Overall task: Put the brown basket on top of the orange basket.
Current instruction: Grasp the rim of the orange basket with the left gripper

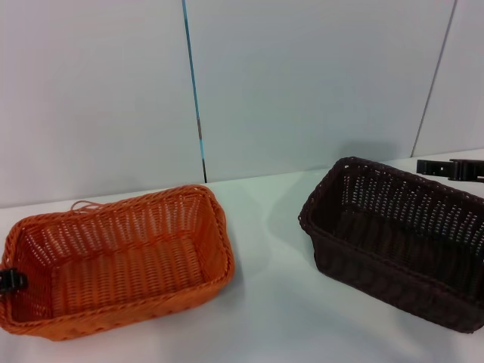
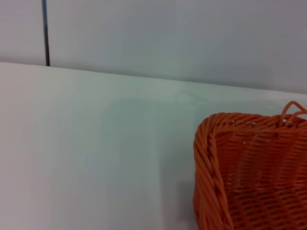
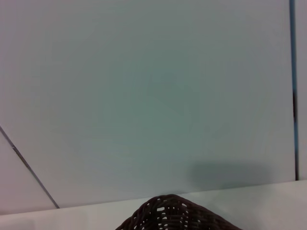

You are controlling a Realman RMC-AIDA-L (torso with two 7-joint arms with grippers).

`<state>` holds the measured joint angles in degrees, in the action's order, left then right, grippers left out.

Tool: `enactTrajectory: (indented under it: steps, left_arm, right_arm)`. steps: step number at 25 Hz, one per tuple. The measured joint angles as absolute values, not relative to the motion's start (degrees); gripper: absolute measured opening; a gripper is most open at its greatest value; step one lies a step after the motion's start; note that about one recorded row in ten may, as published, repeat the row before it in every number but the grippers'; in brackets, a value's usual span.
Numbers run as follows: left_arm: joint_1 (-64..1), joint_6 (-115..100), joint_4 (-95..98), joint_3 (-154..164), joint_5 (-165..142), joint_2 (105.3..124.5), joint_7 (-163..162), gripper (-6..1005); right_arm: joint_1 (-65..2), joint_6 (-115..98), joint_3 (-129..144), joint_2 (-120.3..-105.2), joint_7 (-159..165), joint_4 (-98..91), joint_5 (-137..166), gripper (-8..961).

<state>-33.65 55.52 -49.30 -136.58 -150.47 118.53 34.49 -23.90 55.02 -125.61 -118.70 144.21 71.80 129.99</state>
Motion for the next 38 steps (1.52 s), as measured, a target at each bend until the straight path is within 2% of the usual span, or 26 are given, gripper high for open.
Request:
enactTrajectory:
  steps: [13, 19, 38]
  left_arm:
    - [-34.63, 60.92, -49.3, -140.01, -148.01, 116.56, 32.4, 176]
    - [-34.17, 62.84, -49.3, -141.35, -144.12, 114.88, 32.4, 171]
    - [-34.43, 67.63, -50.61, -144.39, -140.33, 113.1, 32.26, 167]
  right_arm:
    - [-24.08, 55.02, -125.59, -118.65, 143.74, 71.72, 129.98, 794]
    - [-24.08, 55.06, -125.59, -118.65, 143.71, 71.63, 129.99, 794]
    - [-24.26, 55.06, -125.68, -118.65, 143.7, 71.63, 130.06, 794]
